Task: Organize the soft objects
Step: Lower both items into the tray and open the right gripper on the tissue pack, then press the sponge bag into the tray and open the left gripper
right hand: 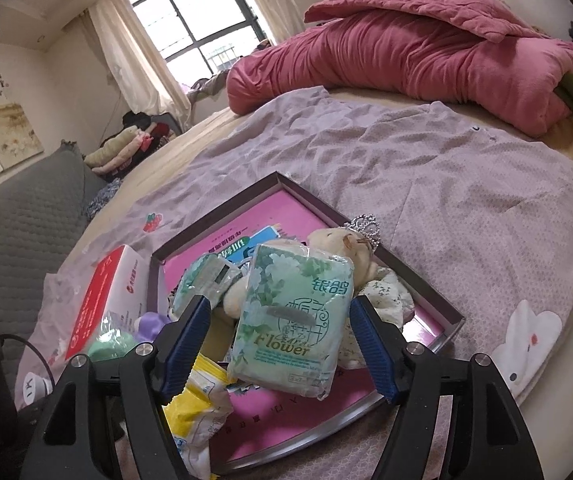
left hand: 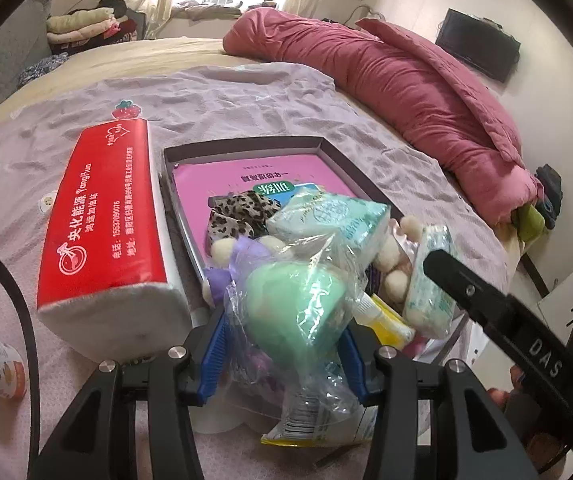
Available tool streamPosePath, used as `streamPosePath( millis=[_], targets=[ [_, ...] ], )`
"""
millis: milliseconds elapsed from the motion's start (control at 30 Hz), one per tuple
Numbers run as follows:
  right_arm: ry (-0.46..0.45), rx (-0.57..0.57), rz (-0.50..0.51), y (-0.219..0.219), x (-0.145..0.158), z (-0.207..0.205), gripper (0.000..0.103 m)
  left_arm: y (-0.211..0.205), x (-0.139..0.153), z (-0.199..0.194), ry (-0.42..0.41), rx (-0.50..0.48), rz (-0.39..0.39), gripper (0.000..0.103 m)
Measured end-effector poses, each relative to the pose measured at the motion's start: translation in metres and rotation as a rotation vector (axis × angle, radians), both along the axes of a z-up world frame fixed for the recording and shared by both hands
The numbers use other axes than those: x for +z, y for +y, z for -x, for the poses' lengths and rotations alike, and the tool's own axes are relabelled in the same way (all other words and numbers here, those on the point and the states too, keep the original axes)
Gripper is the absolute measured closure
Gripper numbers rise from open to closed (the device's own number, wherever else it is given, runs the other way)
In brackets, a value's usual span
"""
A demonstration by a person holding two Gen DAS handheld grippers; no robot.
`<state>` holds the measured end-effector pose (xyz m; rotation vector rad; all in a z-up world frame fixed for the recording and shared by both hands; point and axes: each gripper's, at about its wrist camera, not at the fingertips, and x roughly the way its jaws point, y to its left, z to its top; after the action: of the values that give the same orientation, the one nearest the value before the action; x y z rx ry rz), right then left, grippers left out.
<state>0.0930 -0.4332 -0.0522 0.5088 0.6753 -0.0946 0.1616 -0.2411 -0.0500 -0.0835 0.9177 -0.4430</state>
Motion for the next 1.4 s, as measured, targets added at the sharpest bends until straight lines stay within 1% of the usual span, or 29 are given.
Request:
streamPosePath(
  millis=[233, 433, 533, 700, 900, 1033, 1400],
  targets=[
    [0.002, -0.002, -0.001, 0.000, 0.000, 0.000, 0.030, -0.002, -0.001, -0.014, 0.021, 0.013, 0.021, 0.053],
    [0.006, -0.006, -0.011, -0.002, 0.000, -0.001, 0.030, -0.010, -0.003, -0.021, 0.030, -0.003, 0.028, 0.052],
    [0.012, -0.003, -0.011, -0.002, -0.001, -0.002, 0.030, -0.012, -0.005, -0.020, 0.040, -0.014, 0.035, 0.049],
    [0.012, -0.004, -0.009, -0.002, -0.001, -0.002, 0.030, -0.014, -0.005, -0.022, 0.040, -0.019, 0.028, 0.048],
    [0.011, -0.013, -0.012, -0.004, -0.001, -0.001, 0.030, -0.018, -0.006, -0.026, 0.041, -0.028, 0.013, 0.042],
    [0.008, -0.021, -0.015, -0.005, 0.000, 0.001, 0.029, -0.019, -0.005, -0.026, 0.033, -0.033, 0.019, 0.039],
    [0.008, -0.027, -0.022, -0.007, -0.001, 0.001, 0.029, -0.016, -0.002, -0.023, 0.024, -0.035, 0.030, 0.037]
  ],
)
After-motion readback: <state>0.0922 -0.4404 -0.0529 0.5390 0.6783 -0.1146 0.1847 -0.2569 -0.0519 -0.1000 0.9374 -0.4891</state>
